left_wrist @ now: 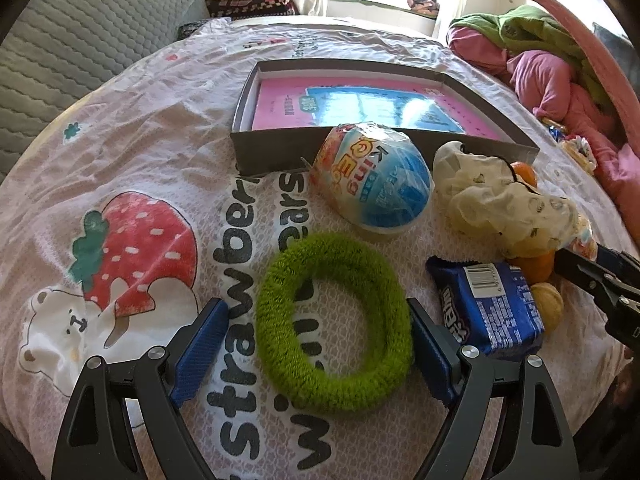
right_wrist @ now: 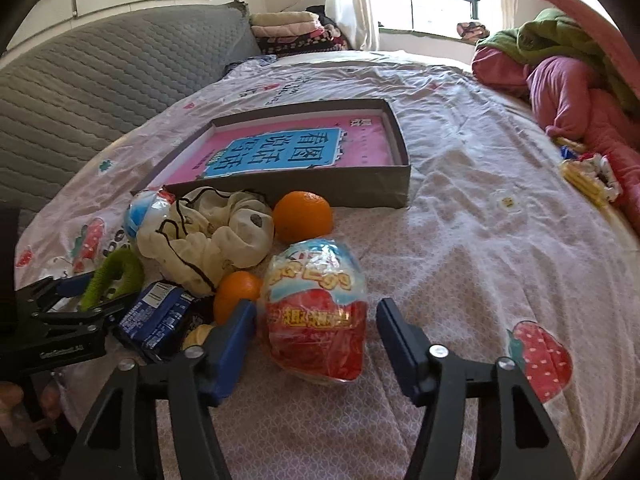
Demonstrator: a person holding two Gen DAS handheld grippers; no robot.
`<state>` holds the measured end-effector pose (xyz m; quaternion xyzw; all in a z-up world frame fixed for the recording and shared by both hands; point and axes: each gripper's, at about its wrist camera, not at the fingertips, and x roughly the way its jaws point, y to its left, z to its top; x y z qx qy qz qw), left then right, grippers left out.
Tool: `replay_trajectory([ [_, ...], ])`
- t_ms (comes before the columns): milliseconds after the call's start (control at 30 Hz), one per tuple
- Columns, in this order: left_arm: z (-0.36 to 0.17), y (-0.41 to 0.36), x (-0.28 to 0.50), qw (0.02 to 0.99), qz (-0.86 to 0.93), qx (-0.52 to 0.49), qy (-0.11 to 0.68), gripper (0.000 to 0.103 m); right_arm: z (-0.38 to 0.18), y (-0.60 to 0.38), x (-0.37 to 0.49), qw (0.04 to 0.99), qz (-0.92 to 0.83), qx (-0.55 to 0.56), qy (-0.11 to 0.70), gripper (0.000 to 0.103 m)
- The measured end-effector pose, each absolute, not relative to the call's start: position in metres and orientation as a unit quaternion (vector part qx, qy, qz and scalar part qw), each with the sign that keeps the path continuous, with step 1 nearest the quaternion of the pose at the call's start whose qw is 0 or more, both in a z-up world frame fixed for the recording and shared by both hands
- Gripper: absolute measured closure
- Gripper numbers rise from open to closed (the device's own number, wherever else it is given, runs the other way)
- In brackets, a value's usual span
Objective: Organize objects
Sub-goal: 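Close the left gripper on the green ring and lift it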
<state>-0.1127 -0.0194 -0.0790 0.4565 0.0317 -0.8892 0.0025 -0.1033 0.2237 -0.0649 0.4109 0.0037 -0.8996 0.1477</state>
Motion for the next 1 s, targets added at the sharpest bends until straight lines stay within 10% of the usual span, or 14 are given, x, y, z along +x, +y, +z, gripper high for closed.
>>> replay_trajectory([
  [233,-0.079,-0.015,-0.116,0.01,-0.89,0.455,0.022,0.025,-0.066,0.223,-0.101,0.158,-0.897,0.412,0.014,0.048],
  [667,-0.069,-0.02,-0.104,-0.02,-0.891,0.452,0.043,0.078,-0.038,0.226,-0.091,0.171,-0.908,0.383,0.0,0.048],
  [1000,-0.031,-0.022,-0.086,-0.035,-0.905,0.421,0.051,0.08,-0.008,0.226,-0.094,0.18,-0.914,0.362,-0.015,0.048],
])
